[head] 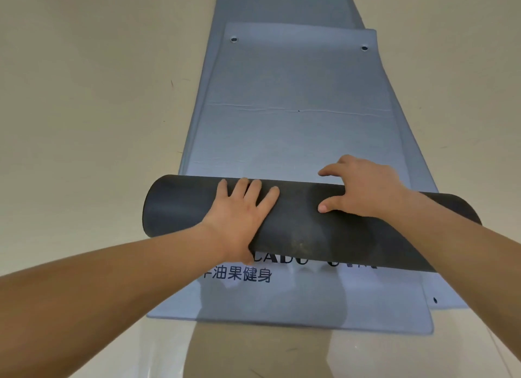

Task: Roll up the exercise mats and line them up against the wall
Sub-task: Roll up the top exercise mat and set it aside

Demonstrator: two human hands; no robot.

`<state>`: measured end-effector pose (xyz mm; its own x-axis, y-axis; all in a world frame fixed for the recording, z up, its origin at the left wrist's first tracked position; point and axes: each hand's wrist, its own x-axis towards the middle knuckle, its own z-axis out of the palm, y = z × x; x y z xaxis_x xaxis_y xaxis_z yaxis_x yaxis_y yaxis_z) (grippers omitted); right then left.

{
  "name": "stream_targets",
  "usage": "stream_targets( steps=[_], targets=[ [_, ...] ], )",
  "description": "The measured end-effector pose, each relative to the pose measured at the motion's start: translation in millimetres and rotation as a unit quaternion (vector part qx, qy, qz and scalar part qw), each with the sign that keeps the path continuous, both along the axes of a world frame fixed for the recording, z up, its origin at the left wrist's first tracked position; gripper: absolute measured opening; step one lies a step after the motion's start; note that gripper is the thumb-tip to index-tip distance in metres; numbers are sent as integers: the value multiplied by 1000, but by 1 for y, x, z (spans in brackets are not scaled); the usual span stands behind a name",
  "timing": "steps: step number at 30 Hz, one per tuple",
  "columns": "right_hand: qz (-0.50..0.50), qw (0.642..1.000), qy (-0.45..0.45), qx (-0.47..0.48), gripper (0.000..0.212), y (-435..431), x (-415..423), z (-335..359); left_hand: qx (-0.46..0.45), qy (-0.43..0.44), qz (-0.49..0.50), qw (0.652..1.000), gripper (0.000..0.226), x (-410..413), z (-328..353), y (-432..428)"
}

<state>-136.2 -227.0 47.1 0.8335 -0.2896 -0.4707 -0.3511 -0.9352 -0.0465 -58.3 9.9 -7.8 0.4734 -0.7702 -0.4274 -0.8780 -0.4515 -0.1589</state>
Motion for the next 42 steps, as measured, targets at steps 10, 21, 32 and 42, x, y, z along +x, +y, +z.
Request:
stream_targets(
  steps=[10,21,32,42],
  targets=[
    [20,997,76,25,128,2,-18,13,-39,89,-30,995,102,40,28,-27],
    [69,996,56,24,68,14,-19,23,-56,268,135,952,124,55,36,3],
    [1,993,-68,-93,32,13,35,-3,-17,46,28,998,147,36,18,8],
    [118,981,36,-147,158,22,-7,-34,-81,51,13,995,127,58,-1,0]
  ],
)
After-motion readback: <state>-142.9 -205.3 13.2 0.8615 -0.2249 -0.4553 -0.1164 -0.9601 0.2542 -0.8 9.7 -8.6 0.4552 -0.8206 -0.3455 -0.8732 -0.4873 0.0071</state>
